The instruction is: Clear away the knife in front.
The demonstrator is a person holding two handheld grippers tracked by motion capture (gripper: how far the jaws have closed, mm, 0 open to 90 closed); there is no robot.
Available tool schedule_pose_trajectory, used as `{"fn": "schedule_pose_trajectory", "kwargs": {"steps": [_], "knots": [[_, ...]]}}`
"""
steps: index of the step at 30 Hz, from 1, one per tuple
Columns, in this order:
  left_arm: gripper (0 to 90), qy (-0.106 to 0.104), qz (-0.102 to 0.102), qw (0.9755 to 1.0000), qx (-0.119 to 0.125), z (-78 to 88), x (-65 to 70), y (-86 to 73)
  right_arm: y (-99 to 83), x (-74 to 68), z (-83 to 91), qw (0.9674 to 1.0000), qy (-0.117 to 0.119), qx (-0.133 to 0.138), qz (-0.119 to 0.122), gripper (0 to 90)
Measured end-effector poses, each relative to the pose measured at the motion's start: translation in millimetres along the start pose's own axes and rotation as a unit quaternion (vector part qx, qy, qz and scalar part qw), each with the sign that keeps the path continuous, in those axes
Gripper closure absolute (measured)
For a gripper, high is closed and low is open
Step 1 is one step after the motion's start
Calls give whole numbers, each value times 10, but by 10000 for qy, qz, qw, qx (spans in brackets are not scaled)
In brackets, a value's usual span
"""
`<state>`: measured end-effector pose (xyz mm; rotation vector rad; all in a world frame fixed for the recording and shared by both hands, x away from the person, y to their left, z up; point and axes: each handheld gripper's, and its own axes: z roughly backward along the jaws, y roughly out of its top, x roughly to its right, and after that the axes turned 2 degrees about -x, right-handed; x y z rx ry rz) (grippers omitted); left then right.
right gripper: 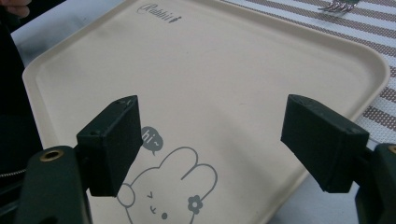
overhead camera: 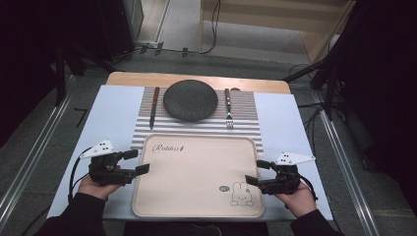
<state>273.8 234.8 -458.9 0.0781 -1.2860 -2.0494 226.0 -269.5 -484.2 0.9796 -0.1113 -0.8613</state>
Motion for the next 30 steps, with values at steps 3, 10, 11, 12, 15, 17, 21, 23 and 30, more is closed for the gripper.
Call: {"fn": "schedule_pose_trajectory", "kwargs": {"steps": [3,10,11,12,15,17,21,23,30], "knots": [[211,55,96,9999,-4,-15,3,35,0,3,3,10000,-22,0,-25,188],[211,283,198,9993,159,-11,-3,83,-2,8,5,10000,-52,-21,-25,188],[211,297,230,9991,181,-10,-5,87,-3,9,2,10000,-59,-22,-31,187],[211,327,249,9990,181,-7,-9,92,-3,9,2,10000,-59,-22,-31,187],[202,420,350,9985,93,-22,-27,106,-5,10,-1,9999,-90,-21,-61,188],[141,526,380,9979,63,-45,-39,116,-6,12,0,9999,-98,-21,-69,188],[141,736,333,9967,82,-83,-52,149,-6,14,-1,9999,-108,-22,-67,187],[141,811,323,9962,37,-106,-64,167,-7,16,-1,9999,-115,-29,-66,188],[151,982,377,9945,22,-162,-133,220,-8,19,-3,9999,-129,-42,-71,187]]}}
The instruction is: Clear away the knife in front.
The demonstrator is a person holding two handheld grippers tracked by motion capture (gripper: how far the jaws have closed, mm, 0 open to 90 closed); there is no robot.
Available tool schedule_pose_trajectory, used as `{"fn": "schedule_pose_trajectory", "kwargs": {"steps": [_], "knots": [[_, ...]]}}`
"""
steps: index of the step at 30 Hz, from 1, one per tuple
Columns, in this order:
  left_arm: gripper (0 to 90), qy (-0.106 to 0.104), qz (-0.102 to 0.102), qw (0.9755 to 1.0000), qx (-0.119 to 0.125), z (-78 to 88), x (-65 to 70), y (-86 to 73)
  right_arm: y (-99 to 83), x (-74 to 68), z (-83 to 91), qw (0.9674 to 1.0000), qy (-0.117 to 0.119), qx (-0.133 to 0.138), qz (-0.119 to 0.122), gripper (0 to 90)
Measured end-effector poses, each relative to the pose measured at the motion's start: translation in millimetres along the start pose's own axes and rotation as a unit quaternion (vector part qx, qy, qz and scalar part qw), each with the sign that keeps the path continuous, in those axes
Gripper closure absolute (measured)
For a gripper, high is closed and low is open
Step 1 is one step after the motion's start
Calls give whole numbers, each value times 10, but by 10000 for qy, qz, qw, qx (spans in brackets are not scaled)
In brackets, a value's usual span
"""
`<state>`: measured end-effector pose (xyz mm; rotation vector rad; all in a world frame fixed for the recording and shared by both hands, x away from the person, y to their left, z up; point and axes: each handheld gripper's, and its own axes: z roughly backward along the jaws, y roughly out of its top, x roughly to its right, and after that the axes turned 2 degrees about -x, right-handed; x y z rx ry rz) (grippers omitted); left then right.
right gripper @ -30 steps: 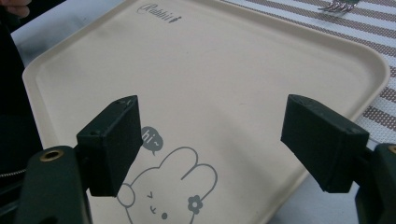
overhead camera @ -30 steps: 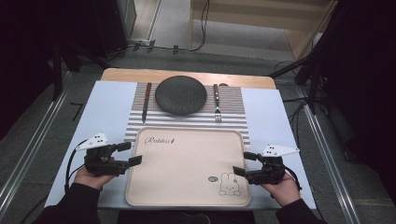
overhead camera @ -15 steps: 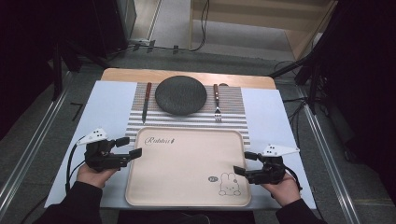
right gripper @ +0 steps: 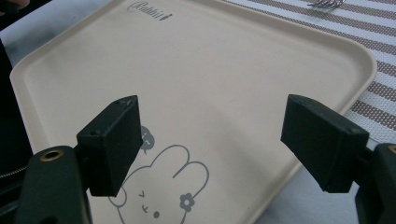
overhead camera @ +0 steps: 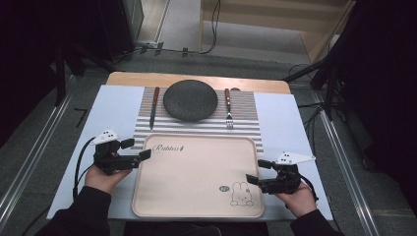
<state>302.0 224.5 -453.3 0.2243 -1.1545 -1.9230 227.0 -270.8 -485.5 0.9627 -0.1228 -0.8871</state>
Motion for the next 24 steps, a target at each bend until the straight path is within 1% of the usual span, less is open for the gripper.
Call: {"fn": "schedule_pose_trajectory", "kwargs": {"steps": [2,5,8,9,11,15,19,21,24], "knots": [[153,26,26,10000,23,-20,-25,20,1,1,-3,10000,-16,-15,1,187],[159,84,130,9999,15,-60,-67,50,0,1,-3,10000,-25,-17,5,188],[166,151,151,9998,28,-91,-111,76,-2,2,-6,10000,-28,-13,-6,188],[166,210,163,9996,14,-108,-133,92,-2,3,-6,10000,-31,-14,-10,188],[166,237,180,9996,24,-120,-141,99,-2,3,-7,10000,-33,-22,-13,188],[167,371,111,9992,-27,-167,-157,133,-4,5,-10,10000,-41,-25,-27,188],[167,460,5,9989,-81,-242,-165,177,-3,4,-9,10000,-45,-23,-39,188],[167,478,26,9988,-119,-281,-179,198,-3,6,-10,10000,-52,-21,-29,188],[180,574,-7,9982,-145,-331,-184,227,-4,8,-11,10000,-57,-23,-34,188]]}}
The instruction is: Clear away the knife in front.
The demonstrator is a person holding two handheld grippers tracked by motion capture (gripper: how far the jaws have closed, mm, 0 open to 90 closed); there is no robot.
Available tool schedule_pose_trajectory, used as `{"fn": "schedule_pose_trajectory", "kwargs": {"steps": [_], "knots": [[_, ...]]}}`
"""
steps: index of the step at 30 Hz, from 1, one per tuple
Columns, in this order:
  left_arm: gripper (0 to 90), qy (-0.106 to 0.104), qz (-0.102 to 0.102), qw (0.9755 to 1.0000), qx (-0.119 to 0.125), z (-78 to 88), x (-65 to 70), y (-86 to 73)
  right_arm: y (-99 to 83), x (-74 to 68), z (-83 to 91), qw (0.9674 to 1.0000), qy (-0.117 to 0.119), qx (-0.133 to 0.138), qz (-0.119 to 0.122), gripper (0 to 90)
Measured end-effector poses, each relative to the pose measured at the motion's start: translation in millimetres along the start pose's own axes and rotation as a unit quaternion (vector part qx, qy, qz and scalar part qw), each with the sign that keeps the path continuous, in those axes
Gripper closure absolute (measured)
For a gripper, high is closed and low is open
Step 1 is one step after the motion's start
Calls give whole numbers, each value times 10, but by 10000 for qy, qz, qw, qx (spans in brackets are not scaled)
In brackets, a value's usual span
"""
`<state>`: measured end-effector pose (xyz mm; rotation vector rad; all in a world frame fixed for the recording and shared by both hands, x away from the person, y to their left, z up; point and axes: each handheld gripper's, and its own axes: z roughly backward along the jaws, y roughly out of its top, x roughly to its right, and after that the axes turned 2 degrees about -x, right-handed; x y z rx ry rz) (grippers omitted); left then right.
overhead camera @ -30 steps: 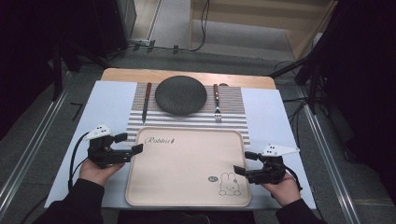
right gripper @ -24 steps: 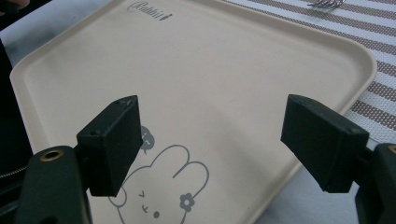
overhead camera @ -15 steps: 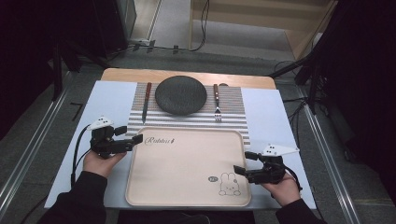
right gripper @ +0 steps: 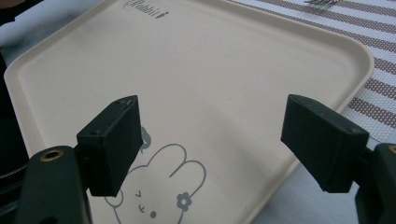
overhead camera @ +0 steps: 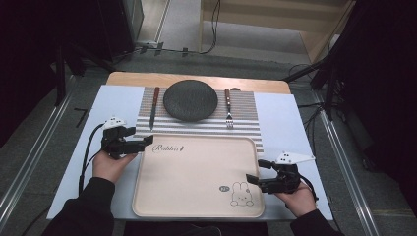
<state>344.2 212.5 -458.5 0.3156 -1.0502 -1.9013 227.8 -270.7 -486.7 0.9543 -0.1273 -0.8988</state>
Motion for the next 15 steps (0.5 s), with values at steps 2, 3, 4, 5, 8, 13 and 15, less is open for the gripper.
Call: {"fn": "schedule_pose_trajectory", "kwargs": {"steps": [2,3,4,5,8,13,15], "knots": [[180,-35,52,10000,23,-29,-7,25,0,2,-3,10000,-4,-7,15,188],[180,-44,60,10000,26,-42,-12,38,1,2,-5,10000,5,-11,17,188],[180,-55,53,10000,37,-53,-17,47,1,1,-6,10000,7,-19,17,188],[180,-36,57,10000,73,-68,-21,55,1,-1,-7,10000,11,-20,21,188],[180,-2,54,10000,30,-110,-42,86,1,0,-6,10000,5,-15,15,188],[180,-18,114,9999,45,-171,-71,133,0,1,-5,10000,8,-8,12,188],[180,-17,79,10000,36,-188,-83,152,0,0,-4,10000,8,-8,9,188]]}}
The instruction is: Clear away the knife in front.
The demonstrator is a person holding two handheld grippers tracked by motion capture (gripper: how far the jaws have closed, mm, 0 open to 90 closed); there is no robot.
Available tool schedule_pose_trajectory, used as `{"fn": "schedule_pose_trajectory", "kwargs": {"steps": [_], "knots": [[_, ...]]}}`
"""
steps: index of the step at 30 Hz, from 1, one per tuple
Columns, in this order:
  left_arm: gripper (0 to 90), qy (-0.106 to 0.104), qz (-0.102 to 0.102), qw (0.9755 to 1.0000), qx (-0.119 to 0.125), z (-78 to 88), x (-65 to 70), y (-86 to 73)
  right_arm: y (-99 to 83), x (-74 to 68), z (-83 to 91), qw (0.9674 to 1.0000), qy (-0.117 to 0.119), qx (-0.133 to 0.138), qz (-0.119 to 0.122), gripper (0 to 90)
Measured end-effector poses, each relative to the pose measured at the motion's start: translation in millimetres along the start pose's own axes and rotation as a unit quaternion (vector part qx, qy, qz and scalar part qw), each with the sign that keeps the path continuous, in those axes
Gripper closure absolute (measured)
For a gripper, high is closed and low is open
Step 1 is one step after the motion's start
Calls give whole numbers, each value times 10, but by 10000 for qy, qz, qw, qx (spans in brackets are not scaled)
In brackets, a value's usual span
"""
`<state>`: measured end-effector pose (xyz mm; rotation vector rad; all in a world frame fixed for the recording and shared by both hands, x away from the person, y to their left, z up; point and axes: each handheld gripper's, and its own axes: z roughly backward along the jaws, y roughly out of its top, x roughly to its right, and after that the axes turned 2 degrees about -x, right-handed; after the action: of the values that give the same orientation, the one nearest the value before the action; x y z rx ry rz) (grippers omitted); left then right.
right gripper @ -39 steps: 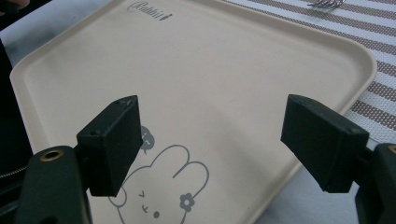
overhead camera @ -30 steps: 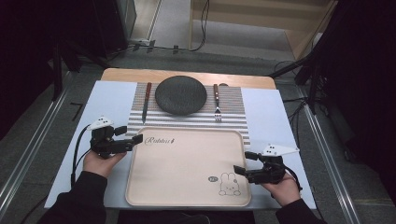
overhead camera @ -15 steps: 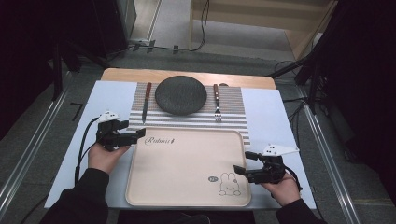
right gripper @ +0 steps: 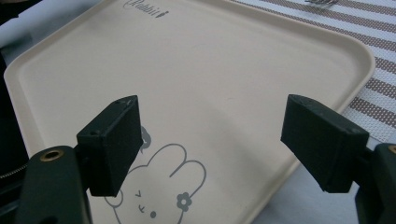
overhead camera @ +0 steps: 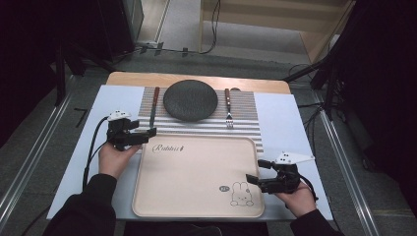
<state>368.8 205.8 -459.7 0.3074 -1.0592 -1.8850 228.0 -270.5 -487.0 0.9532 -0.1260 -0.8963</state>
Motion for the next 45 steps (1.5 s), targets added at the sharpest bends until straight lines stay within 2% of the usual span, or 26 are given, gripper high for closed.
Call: {"fn": "schedule_pose_trajectory", "kwargs": {"steps": [8,11,17,19,23,28,32,37,42,45], "knots": [[187,-86,14,10000,44,-59,-70,88,1,-1,-2,10000,9,-4,13,188],[186,-101,-69,9999,66,-89,-90,115,1,-1,-2,10000,7,-2,7,188],[199,-134,-71,9999,-23,-151,-136,158,0,2,-2,10000,-8,11,-7,187],[199,-208,-50,9997,-102,-179,-157,185,0,2,-5,10000,-5,4,2,188],[209,-258,-85,9996,-106,-227,-187,243,2,8,-17,10000,4,7,-30,188],[208,-154,-216,9996,-125,-283,-228,340,3,5,-27,10000,44,13,-27,188],[208,-183,-131,9997,-80,-333,-284,368,1,0,-28,10000,63,5,-31,188],[209,-91,-141,9998,-128,-404,-343,422,2,-1,-35,10000,66,-18,-14,188],[209,-106,-118,9998,-108,-445,-395,519,4,-3,-41,10000,65,-41,-21,187],[209,-41,-175,9998,-125,-479,-413,578,2,-3,-41,10000,63,-46,-19,188]]}}
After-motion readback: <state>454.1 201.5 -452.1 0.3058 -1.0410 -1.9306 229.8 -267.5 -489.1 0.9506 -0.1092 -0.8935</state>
